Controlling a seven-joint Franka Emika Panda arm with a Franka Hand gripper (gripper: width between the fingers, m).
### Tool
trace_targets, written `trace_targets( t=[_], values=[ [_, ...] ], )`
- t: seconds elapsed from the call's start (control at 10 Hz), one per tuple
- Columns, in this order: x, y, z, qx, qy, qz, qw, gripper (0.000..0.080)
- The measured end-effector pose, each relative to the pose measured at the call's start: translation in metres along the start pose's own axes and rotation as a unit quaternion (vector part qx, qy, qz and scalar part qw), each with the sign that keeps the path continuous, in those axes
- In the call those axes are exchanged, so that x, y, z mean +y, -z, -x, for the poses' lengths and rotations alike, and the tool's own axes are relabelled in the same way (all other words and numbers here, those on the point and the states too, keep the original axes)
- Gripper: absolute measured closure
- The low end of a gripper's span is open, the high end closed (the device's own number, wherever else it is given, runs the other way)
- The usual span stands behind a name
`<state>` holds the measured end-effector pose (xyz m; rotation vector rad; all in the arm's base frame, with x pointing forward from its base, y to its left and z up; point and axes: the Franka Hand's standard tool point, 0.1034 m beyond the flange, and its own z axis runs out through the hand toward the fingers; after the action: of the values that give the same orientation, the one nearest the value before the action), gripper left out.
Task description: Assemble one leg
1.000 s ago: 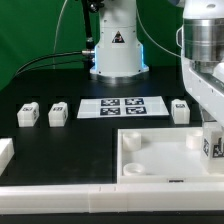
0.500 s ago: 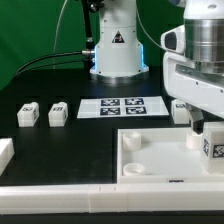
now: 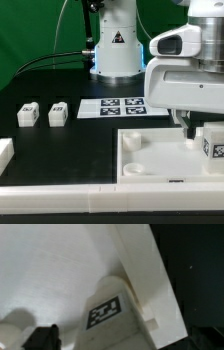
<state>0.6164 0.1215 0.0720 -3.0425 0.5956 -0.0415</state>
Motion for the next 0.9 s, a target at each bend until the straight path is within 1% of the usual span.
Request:
trace_targets(
  t=[0.2, 0.5, 0.8, 0.9],
  values=[
    [0.0006, 0.0007, -0.0014, 0.003, 0.131, 0.006, 0.991, 0.0151],
    [0.0026, 0.0009, -0.0030, 0.004, 0.231, 0.009, 0.973, 0.0151],
    [0.0026, 0.0008, -0.0030, 0.004, 0.226, 0.009, 0.974, 0.0170],
    [0.0026, 0.0008, -0.0030, 0.004, 0.226, 0.009, 0.974, 0.0331]
  ],
)
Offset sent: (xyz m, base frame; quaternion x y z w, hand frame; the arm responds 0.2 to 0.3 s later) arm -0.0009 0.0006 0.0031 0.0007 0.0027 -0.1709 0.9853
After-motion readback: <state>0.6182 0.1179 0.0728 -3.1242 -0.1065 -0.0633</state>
